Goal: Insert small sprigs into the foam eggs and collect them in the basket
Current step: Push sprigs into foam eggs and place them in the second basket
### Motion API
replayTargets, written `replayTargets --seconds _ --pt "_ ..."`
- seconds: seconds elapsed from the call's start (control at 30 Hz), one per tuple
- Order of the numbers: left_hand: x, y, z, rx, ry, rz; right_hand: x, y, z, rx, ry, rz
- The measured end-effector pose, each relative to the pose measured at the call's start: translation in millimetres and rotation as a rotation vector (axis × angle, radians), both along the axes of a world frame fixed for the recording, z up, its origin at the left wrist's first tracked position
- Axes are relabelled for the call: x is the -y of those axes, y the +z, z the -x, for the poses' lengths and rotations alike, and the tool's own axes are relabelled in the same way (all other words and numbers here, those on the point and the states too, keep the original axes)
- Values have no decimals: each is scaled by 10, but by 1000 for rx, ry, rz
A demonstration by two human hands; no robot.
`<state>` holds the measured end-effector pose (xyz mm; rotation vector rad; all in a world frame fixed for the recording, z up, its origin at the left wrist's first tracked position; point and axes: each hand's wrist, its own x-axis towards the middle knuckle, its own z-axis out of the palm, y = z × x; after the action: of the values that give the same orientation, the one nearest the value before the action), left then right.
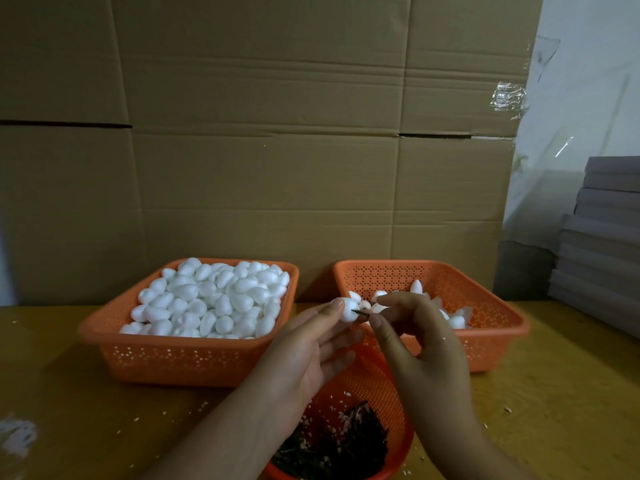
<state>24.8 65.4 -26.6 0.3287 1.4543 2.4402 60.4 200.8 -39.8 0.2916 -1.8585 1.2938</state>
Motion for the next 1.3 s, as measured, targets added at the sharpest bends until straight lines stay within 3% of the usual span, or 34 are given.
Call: replayTargets --seconds 0.5,0.93,1.17,1.3 --pt "-47 -52 -86 -108 16 117 -20 -24 32 -36 1 -60" --pt "-51 -84 -56 -155 106 124 -31 -59 69 112 83 59" --pt "10 -85 31 -196 188 164 -76 -56 100 213 100 225" --pt "40 -77 32 -300 190 235 -59 -39 89 241 132 273"
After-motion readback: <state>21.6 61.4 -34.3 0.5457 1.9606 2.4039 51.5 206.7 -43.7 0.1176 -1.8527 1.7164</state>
